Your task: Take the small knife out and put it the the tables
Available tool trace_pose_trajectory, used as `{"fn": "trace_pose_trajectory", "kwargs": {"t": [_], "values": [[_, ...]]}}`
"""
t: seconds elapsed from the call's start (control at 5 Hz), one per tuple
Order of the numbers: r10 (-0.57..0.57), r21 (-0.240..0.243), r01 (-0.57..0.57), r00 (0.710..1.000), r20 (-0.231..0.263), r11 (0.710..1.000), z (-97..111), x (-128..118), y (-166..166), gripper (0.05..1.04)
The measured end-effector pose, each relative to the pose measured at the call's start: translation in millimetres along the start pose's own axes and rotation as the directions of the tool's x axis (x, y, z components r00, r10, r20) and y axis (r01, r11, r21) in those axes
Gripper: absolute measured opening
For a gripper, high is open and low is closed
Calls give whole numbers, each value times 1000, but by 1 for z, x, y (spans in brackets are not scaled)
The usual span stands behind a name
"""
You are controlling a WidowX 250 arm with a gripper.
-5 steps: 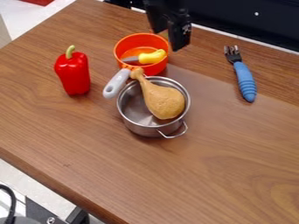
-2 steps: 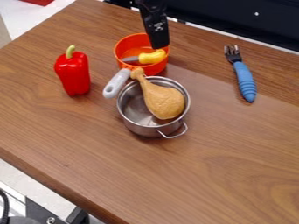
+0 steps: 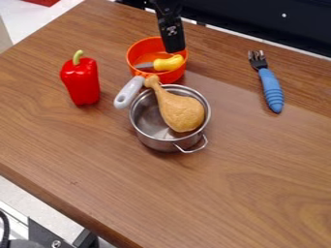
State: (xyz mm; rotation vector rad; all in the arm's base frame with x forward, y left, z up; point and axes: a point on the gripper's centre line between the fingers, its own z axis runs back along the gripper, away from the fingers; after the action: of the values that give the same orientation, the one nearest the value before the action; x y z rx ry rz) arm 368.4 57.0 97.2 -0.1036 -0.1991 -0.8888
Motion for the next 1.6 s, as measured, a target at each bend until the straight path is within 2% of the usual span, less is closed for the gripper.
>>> {"fn": "trace_pose_trajectory", "kwargs": {"t": [0.2,0.6,1.2,1.6], "values": [[-8,35,9,1000,-25,999,-9,-2,0,995],[-6,69,10,999,-49,998,-17,-6,2,995],[-4,82,10,997,-73,997,-25,-7,-2,995],[2,99,8,994,-106,995,-35,-8,-3,995]]}}
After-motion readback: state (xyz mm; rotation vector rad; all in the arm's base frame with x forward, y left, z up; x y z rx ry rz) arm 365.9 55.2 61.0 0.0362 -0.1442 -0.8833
